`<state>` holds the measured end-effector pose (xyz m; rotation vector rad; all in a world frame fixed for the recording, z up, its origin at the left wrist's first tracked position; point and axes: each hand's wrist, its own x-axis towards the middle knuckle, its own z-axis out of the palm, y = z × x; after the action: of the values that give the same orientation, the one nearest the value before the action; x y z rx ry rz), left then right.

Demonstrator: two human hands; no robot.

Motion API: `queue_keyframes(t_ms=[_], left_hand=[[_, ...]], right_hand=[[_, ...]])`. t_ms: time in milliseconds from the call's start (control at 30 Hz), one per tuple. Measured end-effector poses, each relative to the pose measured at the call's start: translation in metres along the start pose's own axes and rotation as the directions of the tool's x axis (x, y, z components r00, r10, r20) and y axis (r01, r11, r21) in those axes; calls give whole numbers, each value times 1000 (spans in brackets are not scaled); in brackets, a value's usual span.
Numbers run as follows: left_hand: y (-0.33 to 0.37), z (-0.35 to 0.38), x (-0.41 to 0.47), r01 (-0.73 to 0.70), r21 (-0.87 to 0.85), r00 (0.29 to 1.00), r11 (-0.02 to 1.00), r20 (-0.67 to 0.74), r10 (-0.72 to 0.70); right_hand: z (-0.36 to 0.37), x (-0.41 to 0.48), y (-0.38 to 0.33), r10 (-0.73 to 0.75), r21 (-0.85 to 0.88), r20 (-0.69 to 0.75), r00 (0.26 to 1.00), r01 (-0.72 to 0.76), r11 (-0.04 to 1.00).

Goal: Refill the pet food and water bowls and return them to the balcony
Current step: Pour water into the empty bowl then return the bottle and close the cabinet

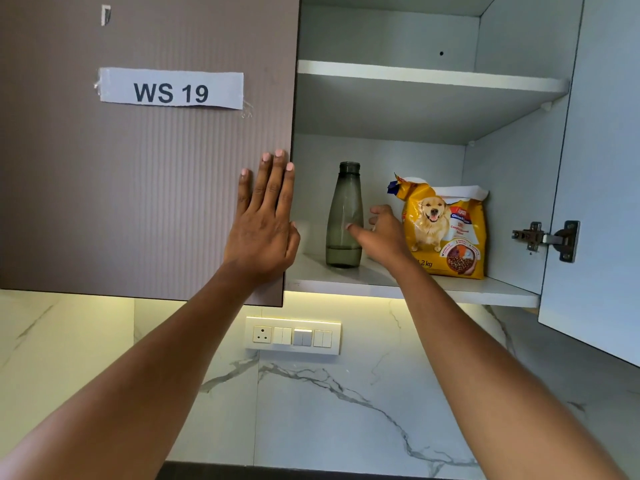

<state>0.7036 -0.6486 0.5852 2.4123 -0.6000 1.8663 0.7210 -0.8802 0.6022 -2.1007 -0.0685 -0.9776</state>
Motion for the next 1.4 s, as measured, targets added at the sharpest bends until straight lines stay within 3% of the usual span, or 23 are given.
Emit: queue_keyframes(t_ms=[233, 367, 500, 867, 1167, 1267, 1400], left_hand=[[3, -17, -12, 11, -31, 988, 999, 156, -6], [20, -46, -48, 96, -194, 964, 976, 263, -43], [46, -82, -93, 191, -248, 949, 950, 293, -115], [88, -199, -193, 227, -422, 940, 878, 331, -84], [106, -262, -193, 262, -457, 927, 850, 365, -90], [110, -280, -187, 234, -446, 938, 864, 337, -79], [118, -296, -172, 228, -421, 947, 878, 307, -98]], right_hand=[[-29, -92, 10, -233, 104, -127, 964, 247, 964], [-53, -152, 16, -200, 104, -106, 974, 211, 972], [-84, -208, 16, -177, 64, -111, 978, 184, 981], [-164, -360, -25, -139, -165, -78, 987, 125, 978], [-231, -408, -63, -218, -163, -171, 961, 190, 968], [-253, -421, -77, -349, -181, -248, 904, 311, 933], [-291, -426, -87, -567, -312, -440, 697, 473, 824]])
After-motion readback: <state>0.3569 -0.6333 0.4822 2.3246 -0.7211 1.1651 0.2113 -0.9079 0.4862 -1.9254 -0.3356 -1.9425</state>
